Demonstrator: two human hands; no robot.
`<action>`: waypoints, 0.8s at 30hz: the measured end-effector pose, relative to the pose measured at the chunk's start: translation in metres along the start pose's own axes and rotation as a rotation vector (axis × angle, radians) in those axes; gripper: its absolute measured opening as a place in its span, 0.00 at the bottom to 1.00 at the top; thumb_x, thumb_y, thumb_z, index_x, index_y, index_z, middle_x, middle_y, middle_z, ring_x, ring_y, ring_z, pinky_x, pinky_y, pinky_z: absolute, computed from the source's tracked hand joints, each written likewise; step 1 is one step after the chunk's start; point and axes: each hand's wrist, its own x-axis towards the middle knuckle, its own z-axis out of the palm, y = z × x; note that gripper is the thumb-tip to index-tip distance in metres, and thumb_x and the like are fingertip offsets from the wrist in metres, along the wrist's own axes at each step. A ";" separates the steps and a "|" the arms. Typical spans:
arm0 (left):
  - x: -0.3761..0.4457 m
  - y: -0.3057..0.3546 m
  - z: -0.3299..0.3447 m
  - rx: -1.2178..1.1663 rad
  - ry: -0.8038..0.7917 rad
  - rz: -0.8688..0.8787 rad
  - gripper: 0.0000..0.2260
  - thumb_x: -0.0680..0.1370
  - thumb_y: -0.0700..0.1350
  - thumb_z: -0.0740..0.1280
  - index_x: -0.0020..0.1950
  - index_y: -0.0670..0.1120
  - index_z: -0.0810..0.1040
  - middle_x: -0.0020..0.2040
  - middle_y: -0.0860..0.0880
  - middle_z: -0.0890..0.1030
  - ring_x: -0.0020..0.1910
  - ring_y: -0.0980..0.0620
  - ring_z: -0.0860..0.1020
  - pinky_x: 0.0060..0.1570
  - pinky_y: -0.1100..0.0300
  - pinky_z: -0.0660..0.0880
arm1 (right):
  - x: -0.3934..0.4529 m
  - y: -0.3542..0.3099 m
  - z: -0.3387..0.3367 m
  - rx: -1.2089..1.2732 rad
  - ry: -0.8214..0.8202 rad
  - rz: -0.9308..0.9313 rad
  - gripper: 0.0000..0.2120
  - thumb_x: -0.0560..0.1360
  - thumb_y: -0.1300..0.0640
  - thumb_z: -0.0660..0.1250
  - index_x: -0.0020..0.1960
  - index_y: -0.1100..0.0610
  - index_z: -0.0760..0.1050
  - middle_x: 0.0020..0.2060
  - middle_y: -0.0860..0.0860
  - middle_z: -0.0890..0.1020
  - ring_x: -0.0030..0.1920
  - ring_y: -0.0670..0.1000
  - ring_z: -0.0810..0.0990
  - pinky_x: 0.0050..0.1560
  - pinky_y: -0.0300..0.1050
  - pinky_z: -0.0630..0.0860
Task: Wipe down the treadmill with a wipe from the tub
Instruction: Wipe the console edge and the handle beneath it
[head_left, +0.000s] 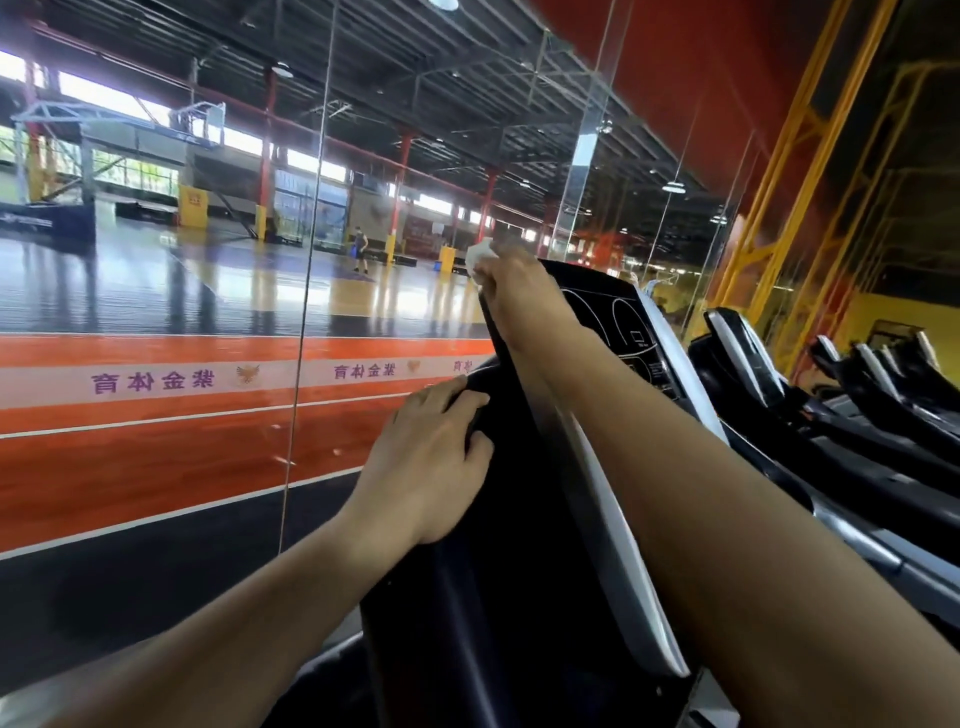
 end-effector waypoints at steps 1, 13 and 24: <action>0.000 0.000 -0.001 -0.004 -0.007 -0.004 0.21 0.83 0.51 0.57 0.78 0.54 0.66 0.81 0.53 0.60 0.77 0.50 0.60 0.77 0.54 0.57 | 0.003 0.000 0.002 -0.028 -0.012 -0.013 0.11 0.83 0.65 0.59 0.53 0.66 0.80 0.63 0.63 0.77 0.61 0.62 0.77 0.50 0.44 0.69; 0.000 0.005 -0.004 0.185 0.067 0.104 0.23 0.76 0.53 0.53 0.61 0.45 0.80 0.63 0.44 0.78 0.59 0.38 0.74 0.59 0.45 0.72 | -0.173 0.023 -0.013 0.039 -0.139 -0.204 0.18 0.81 0.60 0.56 0.62 0.60 0.82 0.76 0.61 0.68 0.78 0.60 0.62 0.81 0.48 0.47; -0.026 0.059 0.016 0.276 -0.085 0.458 0.27 0.75 0.55 0.49 0.62 0.45 0.80 0.66 0.43 0.77 0.64 0.37 0.72 0.61 0.42 0.72 | -0.318 0.038 -0.040 0.211 -0.284 -0.155 0.13 0.83 0.66 0.62 0.64 0.62 0.80 0.78 0.57 0.63 0.81 0.53 0.55 0.80 0.47 0.49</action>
